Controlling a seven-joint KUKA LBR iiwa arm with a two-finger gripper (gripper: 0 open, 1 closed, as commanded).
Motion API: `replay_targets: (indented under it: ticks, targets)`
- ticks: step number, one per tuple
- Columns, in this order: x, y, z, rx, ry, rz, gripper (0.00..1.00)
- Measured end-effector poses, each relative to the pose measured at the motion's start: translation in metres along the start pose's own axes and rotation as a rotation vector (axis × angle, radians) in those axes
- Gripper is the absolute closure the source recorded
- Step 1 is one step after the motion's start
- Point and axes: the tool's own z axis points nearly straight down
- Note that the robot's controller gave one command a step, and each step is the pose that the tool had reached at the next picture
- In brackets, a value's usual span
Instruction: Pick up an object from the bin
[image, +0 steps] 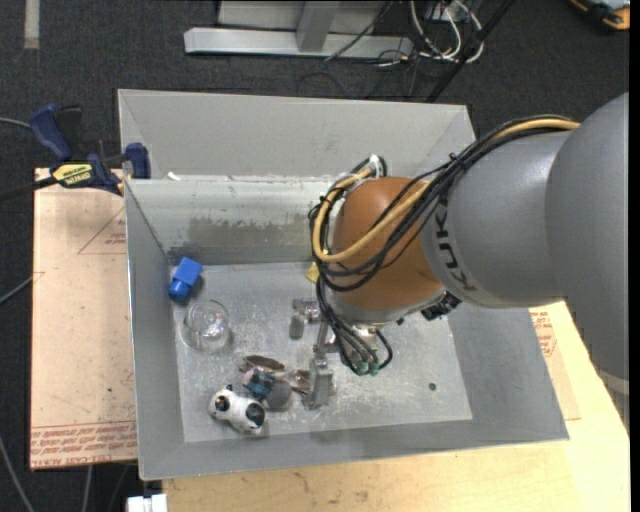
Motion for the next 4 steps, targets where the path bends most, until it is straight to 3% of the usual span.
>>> replay_targets:
  ticks: [1, 2, 3, 4]
  targets:
    - [-0.002, 0.000, -0.004, -0.001, -0.008, 0.003, 0.00]
    - [0.014, -0.003, 0.018, -0.001, -0.008, 0.045, 0.00]
    - [0.016, 0.000, 0.007, -0.002, -0.009, 0.157, 0.00]
    - [0.026, -0.008, 0.015, -0.002, -0.008, 0.198, 0.00]
